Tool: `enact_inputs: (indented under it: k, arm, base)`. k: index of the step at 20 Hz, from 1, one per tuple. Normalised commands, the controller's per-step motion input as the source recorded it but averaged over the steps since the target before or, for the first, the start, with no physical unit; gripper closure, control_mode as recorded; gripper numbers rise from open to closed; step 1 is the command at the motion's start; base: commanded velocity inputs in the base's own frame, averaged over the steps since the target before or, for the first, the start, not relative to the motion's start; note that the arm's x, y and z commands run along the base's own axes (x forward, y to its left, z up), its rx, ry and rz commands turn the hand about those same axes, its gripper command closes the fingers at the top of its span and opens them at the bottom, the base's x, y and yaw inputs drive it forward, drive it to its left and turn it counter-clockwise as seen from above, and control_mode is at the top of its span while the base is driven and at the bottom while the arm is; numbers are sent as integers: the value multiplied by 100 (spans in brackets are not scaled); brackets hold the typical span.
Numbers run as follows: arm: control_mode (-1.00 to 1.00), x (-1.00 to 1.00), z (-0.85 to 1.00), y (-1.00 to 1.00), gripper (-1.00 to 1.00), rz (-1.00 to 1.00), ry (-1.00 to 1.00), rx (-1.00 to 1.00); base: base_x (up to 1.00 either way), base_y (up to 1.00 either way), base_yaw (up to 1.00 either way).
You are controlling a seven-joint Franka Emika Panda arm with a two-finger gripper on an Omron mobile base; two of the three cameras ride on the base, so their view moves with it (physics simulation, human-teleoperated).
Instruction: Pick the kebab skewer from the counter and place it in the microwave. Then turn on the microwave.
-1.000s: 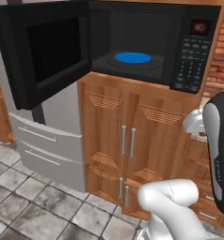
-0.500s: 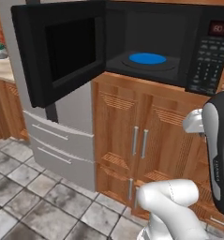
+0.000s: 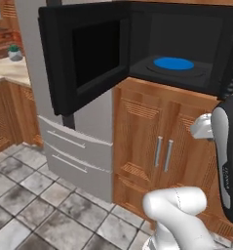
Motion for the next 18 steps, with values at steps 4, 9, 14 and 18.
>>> enact_inputs:
  k: [4,9,14,18]
  arm:
    - [100,0,0,0,100,0,0,0]
    - [100,0,0,0,100,0,0,0]
    - [100,0,0,0,100,0,0,0]
    - [100,0,0,0,100,0,0,0]
  base:
    - [36,23,0]
    - [49,4,-2]
    - [55,0,-10]
    - [54,0,-12]
